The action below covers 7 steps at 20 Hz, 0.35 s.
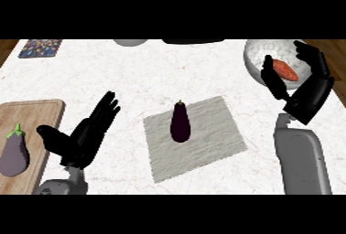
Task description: Pick the sweet potato from the placemat and place it in the bowl
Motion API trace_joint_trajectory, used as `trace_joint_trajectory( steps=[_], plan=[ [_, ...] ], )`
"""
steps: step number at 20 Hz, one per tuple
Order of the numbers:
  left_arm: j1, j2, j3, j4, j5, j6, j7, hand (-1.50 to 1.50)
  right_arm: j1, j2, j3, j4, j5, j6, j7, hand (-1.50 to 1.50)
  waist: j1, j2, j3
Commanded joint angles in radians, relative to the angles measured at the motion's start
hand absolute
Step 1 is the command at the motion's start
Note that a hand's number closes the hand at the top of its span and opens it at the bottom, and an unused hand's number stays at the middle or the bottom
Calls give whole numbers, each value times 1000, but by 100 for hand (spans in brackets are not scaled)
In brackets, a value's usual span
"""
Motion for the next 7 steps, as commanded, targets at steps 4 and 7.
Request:
trace_joint_trajectory(
  steps=[4, 7],
  plan=[
    [11, -9, -8, 0, -6, 4, -9, 0, 356, 16, 352, -184, -5, -153, 77, 150, 4, 3, 1],
    [-4, 1, -6, -16, 3, -6, 11, 0, 521, 16, 548, -194, -13, -223, 94, 150, 20, 12, 3]
  ],
)
